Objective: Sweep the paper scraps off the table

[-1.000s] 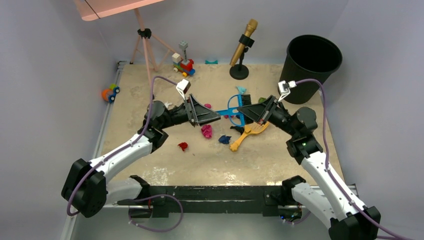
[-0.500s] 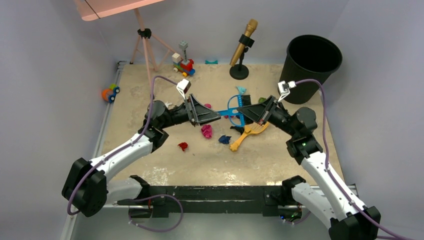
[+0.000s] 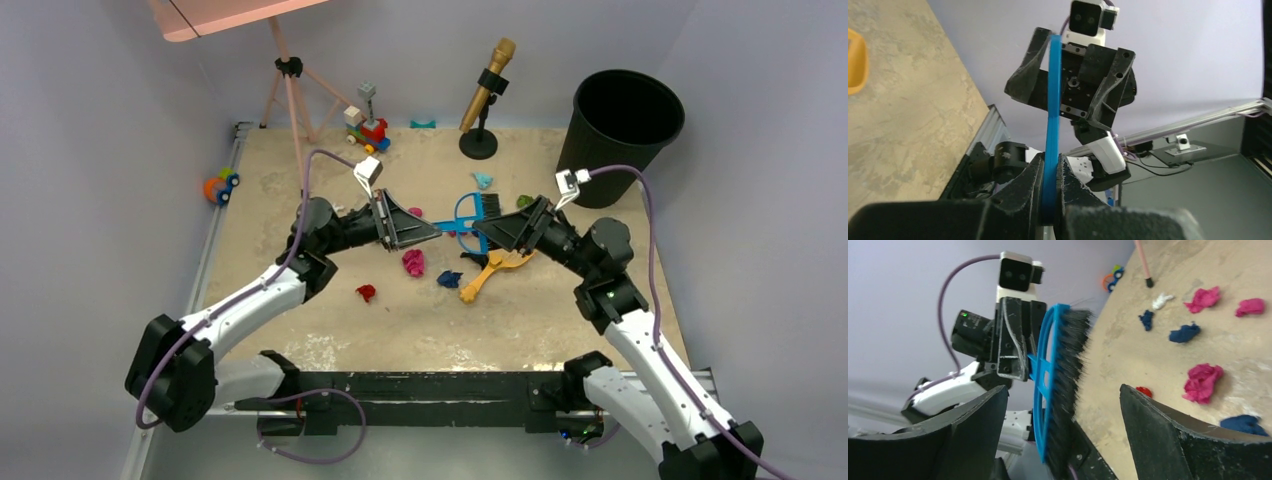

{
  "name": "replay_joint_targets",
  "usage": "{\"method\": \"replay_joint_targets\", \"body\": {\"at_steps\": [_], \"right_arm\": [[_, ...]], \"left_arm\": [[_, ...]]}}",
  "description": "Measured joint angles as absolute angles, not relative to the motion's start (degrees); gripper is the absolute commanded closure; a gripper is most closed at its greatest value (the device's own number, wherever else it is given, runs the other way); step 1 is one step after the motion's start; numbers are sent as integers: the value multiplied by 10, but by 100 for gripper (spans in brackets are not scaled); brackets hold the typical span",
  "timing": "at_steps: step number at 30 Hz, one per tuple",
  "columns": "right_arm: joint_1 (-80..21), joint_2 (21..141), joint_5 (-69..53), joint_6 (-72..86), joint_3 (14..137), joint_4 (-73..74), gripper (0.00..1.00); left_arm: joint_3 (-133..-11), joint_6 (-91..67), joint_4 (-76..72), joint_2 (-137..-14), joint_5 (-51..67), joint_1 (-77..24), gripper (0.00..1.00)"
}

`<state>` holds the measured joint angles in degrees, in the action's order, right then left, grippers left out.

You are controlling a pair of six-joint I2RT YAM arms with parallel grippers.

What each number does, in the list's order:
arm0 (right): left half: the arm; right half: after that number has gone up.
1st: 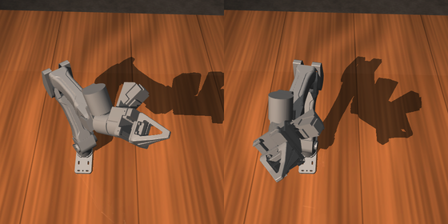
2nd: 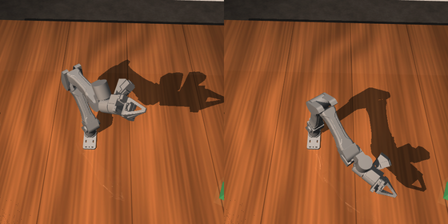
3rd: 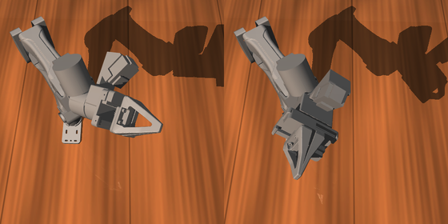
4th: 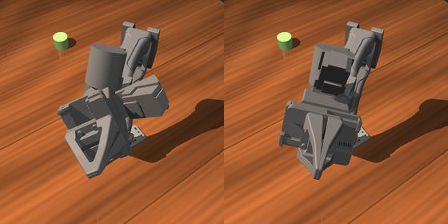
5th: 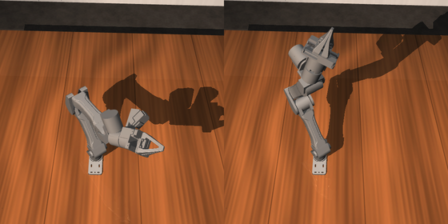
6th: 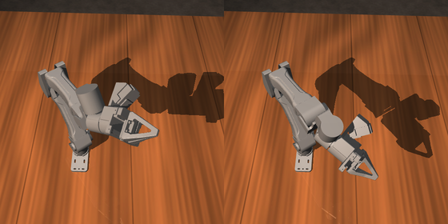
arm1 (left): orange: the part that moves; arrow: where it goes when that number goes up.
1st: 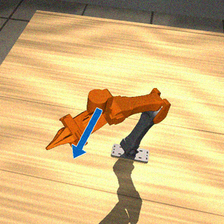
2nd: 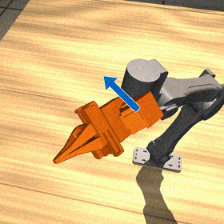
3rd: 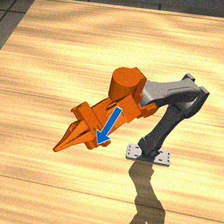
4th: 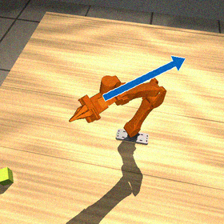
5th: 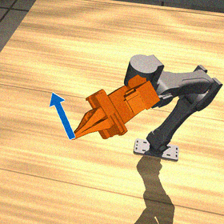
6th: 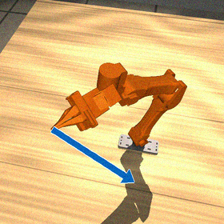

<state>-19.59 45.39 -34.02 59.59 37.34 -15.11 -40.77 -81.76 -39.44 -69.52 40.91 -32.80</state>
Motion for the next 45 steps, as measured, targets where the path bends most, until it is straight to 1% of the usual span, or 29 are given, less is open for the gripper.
{"method": "replay_joint_targets", "body": {"at_steps": [3, 5, 9, 11, 15, 19, 21, 25, 28, 33, 35, 40, 45], "right_arm": [[-196, 421, -305, 561, 380, -81, 9], [-196, 389, -268, 531, 394, -24, 8], [-196, 332, -184, 473, 425, 65, 6], [-196, 318, -154, 453, 430, 95, 5], [-201, 343, -108, 438, 425, 164, 4], [-242, 407, -40, 442, 406, 216, 4], [-283, 445, 3, 456, 399, 240, 5], [-361, 492, 95, 508, 387, 257, 23], [-405, 530, 157, 565, 372, 251, 27], [-457, 634, 234, 631, 380, 251, 39], [-463, 674, 257, 651, 399, 264, 40], [-465, 764, 309, 709, 466, 302, 40], [-465, 822, 321, 746, 486, 321, 40]], "left_arm": [[-423, -765, -296, -665, 403, -312, 100], [-452, -702, -168, -631, 378, -299, 100], [-561, -558, 123, -582, 245, -286, 100], [-612, -503, 231, -575, 174, -285, 100], [-693, -433, 430, -578, 17, -285, 100], [-711, -398, 546, -578, -88, -285, 100], [-711, -388, 586, -577, -123, -285, 100], [-713, -373, 640, -570, -179, -285, 100], [-715, -367, 659, -557, -214, -285, 100], [-715, -356, 669, -531, -254, -285, 100], [-715, -349, 669, -522, -258, -285, 100], [-708, -333, 666, -502, -267, -285, 100], [-691, -322, 664, -489, -286, -285, 100]]}}
